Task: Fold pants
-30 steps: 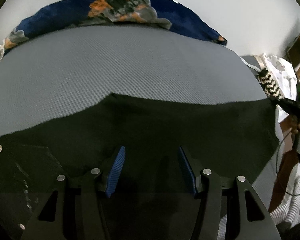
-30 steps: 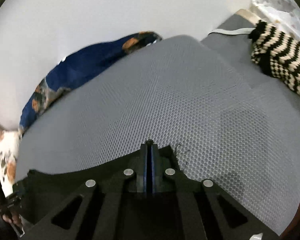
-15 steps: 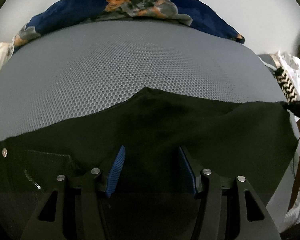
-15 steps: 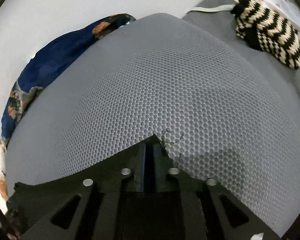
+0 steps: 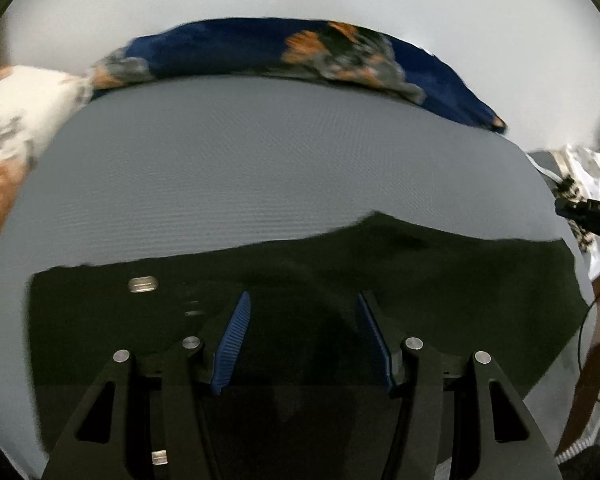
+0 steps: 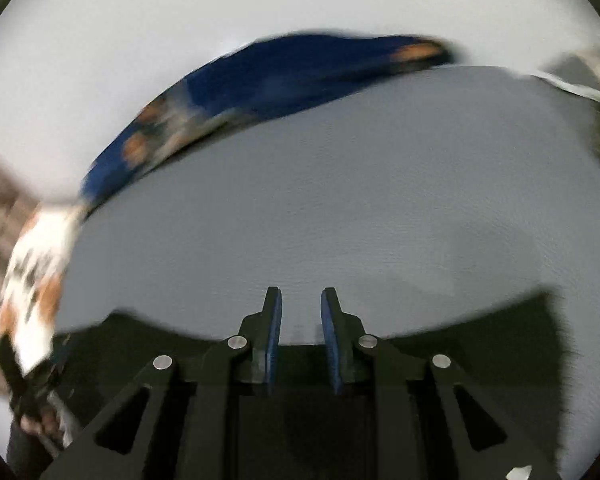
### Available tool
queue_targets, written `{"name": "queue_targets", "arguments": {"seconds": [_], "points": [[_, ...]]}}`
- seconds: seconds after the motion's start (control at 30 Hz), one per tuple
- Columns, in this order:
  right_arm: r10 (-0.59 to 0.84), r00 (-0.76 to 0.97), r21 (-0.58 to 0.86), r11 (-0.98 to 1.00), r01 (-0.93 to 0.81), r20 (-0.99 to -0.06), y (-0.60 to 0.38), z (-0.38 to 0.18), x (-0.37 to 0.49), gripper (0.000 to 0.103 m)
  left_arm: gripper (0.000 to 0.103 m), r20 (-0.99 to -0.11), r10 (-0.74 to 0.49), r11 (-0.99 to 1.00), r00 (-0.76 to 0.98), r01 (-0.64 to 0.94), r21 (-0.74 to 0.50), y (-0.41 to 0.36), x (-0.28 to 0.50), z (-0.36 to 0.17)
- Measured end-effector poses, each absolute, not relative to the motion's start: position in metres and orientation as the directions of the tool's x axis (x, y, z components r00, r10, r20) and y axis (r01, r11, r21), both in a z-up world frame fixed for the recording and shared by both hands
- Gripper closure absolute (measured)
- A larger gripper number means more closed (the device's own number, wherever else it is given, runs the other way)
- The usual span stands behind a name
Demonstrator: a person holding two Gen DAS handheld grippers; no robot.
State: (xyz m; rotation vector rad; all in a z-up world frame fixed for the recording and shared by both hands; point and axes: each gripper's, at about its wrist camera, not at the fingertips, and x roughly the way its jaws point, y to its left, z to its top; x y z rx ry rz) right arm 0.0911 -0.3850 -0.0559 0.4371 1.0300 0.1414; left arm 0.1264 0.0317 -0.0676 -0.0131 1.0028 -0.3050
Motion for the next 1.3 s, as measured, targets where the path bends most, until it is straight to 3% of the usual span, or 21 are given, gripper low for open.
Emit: {"name": "queue_targets", "arguments": {"seconds": [0.17, 0.23, 0.3, 0.63, 0.67, 0.7, 0.73, 0.83, 0.97, 1.1, 1.2, 1.3], "points": [[0.511, 0.362, 0.488, 0.858, -0.162, -0.779, -0.27, -0.067, 0.13, 0.082, 0.047, -0.837, -0.18, 0.981, 0.517, 0.161, -0.111, 0.081, 0.121, -0.061], [0.55, 0.293, 0.496, 0.834, -0.241, -0.782, -0.228, -0.071, 0.143, 0.075, 0.047, -0.842, -0.153, 0.987, 0.517, 0.125, -0.102, 0.101, 0.116, -0.063], [0.563, 0.243, 0.492, 0.818, -0.299, -0.79, -0.195, -0.075, 0.153, 0.069, 0.047, -0.852, -0.134, 0.991, 0.506, 0.096, -0.098, 0.117, 0.114, -0.068], [0.562, 0.004, 0.519, 0.766, -0.379, -0.827, -0.119, -0.115, 0.186, 0.069, 0.047, -0.887, -0.132, 0.991, 0.442, 0.068, -0.114, 0.141, 0.11, -0.094], [0.569, 0.004, 0.525, 0.761, -0.381, -0.822, -0.118, -0.115, 0.188, 0.071, 0.047, -0.888, -0.137, 0.991, 0.44, 0.065, -0.12, 0.141, 0.11, -0.094], [0.584, 0.016, 0.533, 0.752, -0.388, -0.812, -0.12, -0.112, 0.187, 0.085, 0.047, -0.888, -0.146, 0.989, 0.437, 0.065, -0.131, 0.143, 0.109, -0.095], [0.585, 0.043, 0.524, 0.755, -0.393, -0.81, -0.123, -0.107, 0.188, 0.091, 0.047, -0.888, -0.151, 0.989, 0.435, 0.066, -0.136, 0.144, 0.11, -0.094], [0.592, 0.089, 0.504, 0.747, -0.434, -0.801, -0.122, -0.099, 0.193, 0.094, 0.047, -0.886, -0.156, 0.988, 0.437, 0.07, -0.14, 0.145, 0.107, -0.095], [0.501, 0.147, 0.397, 0.805, -0.44, -0.853, -0.106, -0.116, 0.197, 0.095, 0.047, -0.884, -0.159, 0.987, 0.44, 0.071, -0.142, 0.146, 0.108, -0.093], [0.511, 0.176, 0.419, 0.823, -0.384, -0.841, -0.109, -0.121, 0.204, 0.093, 0.047, -0.883, -0.162, 0.987, 0.44, 0.073, -0.144, 0.146, 0.108, -0.092], [0.499, 0.222, 0.406, 0.841, -0.357, -0.838, -0.115, -0.108, 0.202, 0.076, 0.047, -0.88, -0.145, 0.989, 0.452, 0.074, -0.125, 0.143, 0.107, -0.085], [0.494, 0.298, 0.399, 0.857, -0.328, -0.816, -0.141, -0.085, 0.193, 0.075, 0.047, -0.852, -0.125, 0.991, 0.508, 0.107, -0.082, 0.133, 0.102, -0.067]]}}
